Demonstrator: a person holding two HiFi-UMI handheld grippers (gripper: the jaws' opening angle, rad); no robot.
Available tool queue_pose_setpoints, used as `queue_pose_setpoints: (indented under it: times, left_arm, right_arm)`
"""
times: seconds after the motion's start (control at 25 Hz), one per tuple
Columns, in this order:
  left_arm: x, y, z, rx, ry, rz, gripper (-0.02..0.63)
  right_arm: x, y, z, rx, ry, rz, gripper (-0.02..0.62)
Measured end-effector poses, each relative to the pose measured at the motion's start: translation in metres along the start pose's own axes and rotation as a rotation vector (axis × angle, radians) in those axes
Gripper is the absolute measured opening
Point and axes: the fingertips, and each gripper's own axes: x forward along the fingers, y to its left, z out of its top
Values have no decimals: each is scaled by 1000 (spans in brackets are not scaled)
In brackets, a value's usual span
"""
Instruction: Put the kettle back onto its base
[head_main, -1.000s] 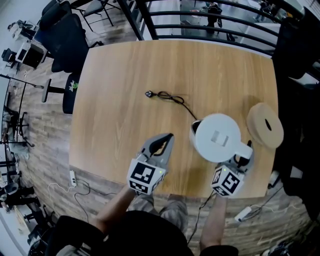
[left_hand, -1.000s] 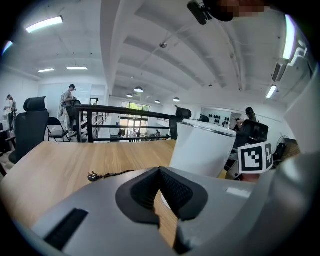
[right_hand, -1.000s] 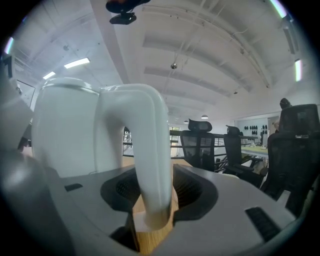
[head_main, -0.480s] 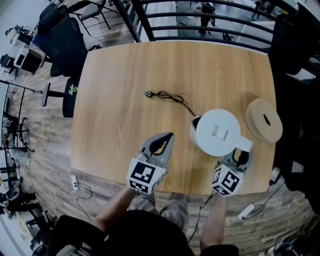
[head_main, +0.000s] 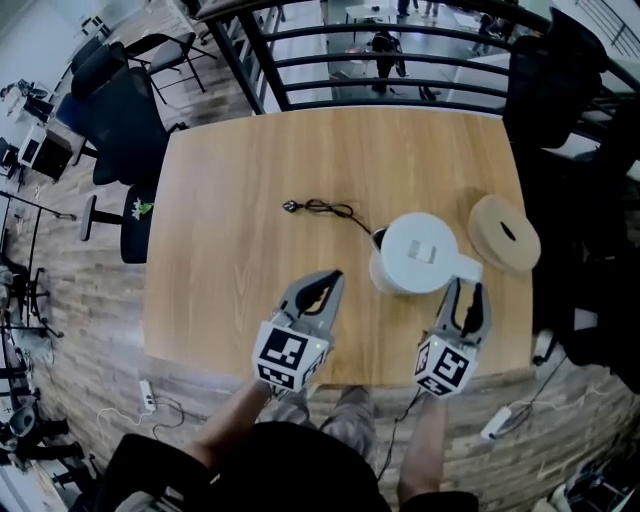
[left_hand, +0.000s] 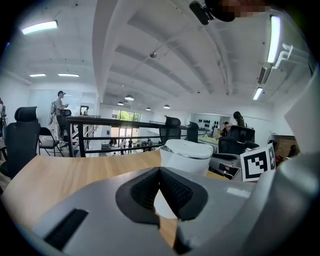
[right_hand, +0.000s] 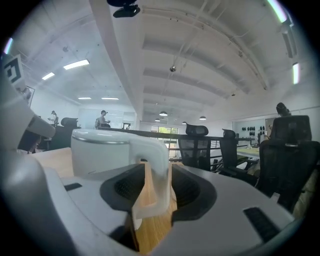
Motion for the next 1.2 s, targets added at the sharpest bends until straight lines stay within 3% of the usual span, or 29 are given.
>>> queue_pose_setpoints:
  times: [0.72, 1.2]
  left_arm:
    - [-78, -25, 61, 83, -137, -119, -2]
    - [-130, -46, 64, 122, -172, -221, -2]
  right_arm:
    - [-111, 28, 95, -12, -87, -29, 94]
    - [-194, 51, 107, -15, -102, -81, 46]
